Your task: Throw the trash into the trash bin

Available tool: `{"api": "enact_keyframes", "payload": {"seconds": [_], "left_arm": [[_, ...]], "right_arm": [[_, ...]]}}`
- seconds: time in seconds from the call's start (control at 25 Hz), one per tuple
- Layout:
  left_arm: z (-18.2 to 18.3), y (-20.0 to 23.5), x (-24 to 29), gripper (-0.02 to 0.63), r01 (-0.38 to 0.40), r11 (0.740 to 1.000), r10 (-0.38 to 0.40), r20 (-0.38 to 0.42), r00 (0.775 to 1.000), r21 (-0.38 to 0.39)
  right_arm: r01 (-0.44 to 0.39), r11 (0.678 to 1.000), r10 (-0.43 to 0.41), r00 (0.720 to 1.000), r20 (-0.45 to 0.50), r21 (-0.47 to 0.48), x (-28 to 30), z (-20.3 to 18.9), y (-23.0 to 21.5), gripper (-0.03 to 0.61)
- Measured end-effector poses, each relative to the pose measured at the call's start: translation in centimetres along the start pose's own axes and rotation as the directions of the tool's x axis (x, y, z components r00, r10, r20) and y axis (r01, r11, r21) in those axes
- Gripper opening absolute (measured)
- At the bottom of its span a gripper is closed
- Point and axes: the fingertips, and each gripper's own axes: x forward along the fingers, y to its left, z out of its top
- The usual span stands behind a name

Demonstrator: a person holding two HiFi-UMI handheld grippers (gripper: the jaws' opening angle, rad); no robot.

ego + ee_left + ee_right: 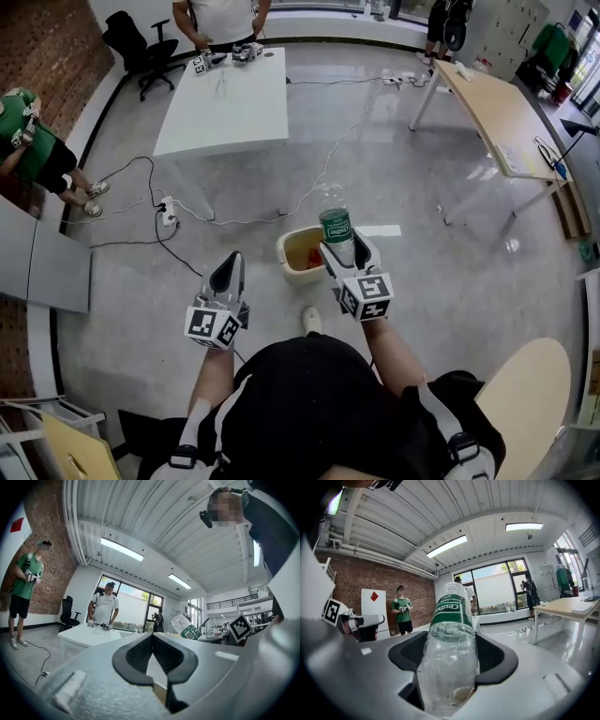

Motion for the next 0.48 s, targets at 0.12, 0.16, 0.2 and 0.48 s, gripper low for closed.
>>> {"api": "enact_keyframes", "payload": {"seconds": [0.12, 0.16, 0.2, 0.48], "left_arm": [[0.5, 0.1, 3.3, 0.0, -0.001, 1.0, 0.001, 0.021, 1.0, 0.01], [0.4, 0.1, 4.3, 0.0, 0.0, 1.0, 0.0, 0.022, 1.0, 0.011], [0.3, 0.0, 5.2, 0.002, 0.0, 1.0, 0.0, 0.021, 1.0, 0.011], [-1.2, 0.3, 9.1, 0.002, -0.034, 0.999, 0.033, -0.018, 0.999, -0.013]], "right_arm": [[-0.024, 1.0, 0.024, 1.0, 0.007, -0.01, 2.5, 1.2, -1.9, 0.322], [-0.029, 1.0, 0.029, 1.0, 0.006, -0.009, 3.3, 1.4, -2.6, 0.322], [-0.034, 0.999, 0.034, 0.999, 0.005, -0.005, 3.9, 1.6, -3.1, 0.322], [-0.078, 0.996, 0.079, 0.996, -0.034, 0.035, 7.0, 1.2, -6.1, 0.322]]}}
